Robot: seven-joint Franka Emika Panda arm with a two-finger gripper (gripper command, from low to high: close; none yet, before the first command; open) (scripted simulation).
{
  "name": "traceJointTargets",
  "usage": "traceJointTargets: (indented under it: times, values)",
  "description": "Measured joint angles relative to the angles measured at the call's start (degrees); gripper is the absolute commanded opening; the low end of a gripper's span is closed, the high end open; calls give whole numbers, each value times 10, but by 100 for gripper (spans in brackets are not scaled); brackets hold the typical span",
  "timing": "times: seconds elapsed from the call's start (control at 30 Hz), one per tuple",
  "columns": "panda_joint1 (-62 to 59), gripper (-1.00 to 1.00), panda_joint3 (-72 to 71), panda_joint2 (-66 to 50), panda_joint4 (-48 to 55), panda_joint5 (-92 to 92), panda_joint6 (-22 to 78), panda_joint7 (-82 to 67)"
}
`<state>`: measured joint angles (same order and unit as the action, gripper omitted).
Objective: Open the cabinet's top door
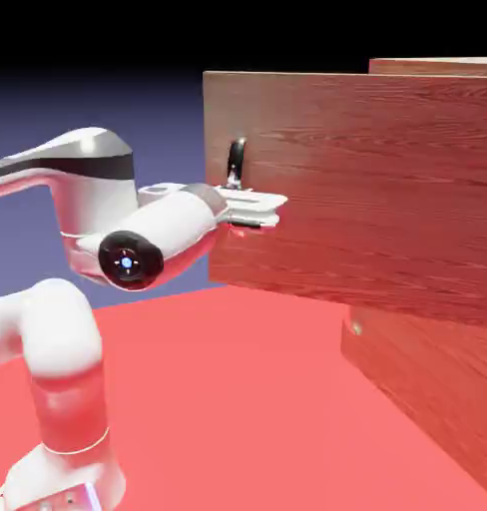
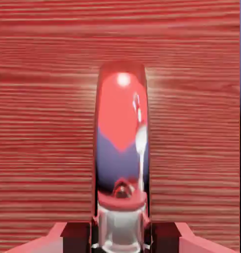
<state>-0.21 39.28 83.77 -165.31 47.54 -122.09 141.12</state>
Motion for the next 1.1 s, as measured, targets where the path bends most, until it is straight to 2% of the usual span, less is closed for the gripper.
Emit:
traceJointTargets:
  times: [0.2, 0.47, 1.1]
  values:
    - [9, -100, 114, -24, 89, -99, 150, 7]
    - [102, -100, 231, -54, 254, -187, 325, 18]
    - [383, -100, 361, -56, 649, -259, 625, 77]
